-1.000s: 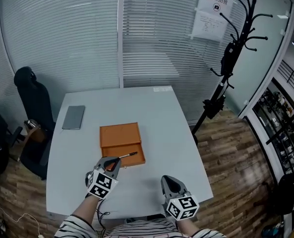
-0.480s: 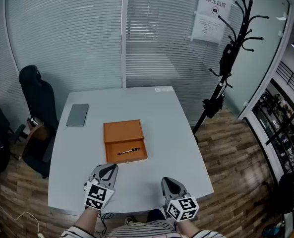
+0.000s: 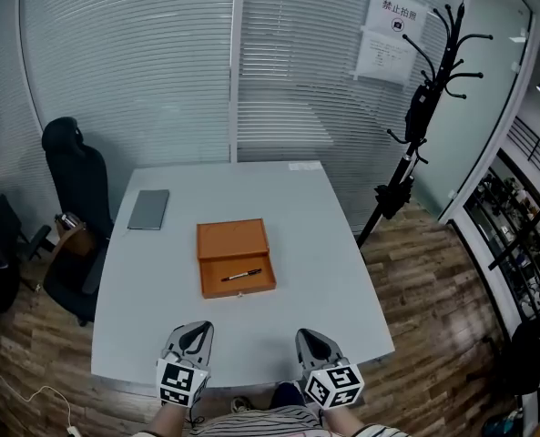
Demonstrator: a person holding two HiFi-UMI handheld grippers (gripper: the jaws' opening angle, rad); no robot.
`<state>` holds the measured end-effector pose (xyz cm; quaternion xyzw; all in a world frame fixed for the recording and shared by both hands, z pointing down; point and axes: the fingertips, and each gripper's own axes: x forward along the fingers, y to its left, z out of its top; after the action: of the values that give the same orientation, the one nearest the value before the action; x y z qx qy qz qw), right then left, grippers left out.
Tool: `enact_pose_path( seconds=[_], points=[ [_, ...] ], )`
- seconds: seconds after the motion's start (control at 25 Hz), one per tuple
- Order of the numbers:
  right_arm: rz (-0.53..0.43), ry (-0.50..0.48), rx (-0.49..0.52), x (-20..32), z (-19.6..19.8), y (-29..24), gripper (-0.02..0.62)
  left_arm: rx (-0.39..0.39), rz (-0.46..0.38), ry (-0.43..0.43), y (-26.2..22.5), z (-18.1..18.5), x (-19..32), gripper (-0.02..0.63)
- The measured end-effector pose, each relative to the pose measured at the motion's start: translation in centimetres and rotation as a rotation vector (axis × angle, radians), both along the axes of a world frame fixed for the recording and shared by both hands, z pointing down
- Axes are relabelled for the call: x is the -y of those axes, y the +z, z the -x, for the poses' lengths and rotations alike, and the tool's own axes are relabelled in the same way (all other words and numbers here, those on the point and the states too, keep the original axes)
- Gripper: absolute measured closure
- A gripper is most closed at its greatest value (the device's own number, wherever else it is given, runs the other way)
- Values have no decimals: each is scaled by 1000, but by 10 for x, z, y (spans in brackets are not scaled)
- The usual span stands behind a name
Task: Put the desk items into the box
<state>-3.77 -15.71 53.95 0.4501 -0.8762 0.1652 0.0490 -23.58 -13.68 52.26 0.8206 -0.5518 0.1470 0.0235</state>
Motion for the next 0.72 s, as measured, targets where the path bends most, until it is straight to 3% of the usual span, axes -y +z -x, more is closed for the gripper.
enact_pose_path(
  seconds=[0.24, 0.72],
  points=[
    [9, -15, -3, -9, 12, 6, 569, -63, -4, -27, 10, 7, -25, 584],
    [17, -59, -57, -14, 28, 14, 571, -82, 32, -62, 28, 22, -48, 584]
  ],
)
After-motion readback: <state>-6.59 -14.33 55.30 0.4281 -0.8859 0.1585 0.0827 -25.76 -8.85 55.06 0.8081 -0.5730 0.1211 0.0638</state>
